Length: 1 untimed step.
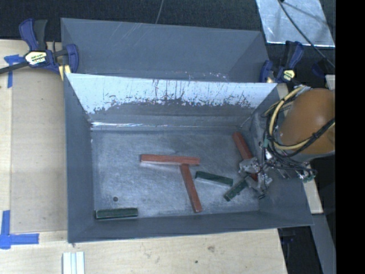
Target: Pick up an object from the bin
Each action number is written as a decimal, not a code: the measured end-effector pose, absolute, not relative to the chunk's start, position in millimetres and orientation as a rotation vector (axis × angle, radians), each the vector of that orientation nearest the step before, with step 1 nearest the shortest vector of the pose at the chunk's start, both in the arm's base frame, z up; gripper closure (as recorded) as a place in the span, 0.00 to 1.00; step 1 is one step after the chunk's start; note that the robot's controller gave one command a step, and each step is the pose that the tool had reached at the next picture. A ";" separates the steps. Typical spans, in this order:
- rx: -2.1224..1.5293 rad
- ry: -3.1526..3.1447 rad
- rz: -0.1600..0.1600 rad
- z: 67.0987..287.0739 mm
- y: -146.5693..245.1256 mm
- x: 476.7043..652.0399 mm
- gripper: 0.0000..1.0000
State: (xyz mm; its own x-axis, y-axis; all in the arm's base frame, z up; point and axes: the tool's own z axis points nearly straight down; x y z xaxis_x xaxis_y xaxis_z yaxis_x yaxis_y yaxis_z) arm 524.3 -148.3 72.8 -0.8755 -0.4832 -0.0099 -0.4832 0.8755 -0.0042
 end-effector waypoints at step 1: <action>-0.774 3.034 -0.009 152.2 -132.4 536.9 1.00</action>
Offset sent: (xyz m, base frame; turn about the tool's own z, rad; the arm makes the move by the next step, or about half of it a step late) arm 0.0206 0.0487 0.0162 0.0045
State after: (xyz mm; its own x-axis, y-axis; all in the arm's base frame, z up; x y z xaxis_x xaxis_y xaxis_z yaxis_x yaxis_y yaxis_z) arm 536.9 -132.4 152.2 -0.8779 -0.4788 -0.0089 -0.4788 0.8779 -0.0079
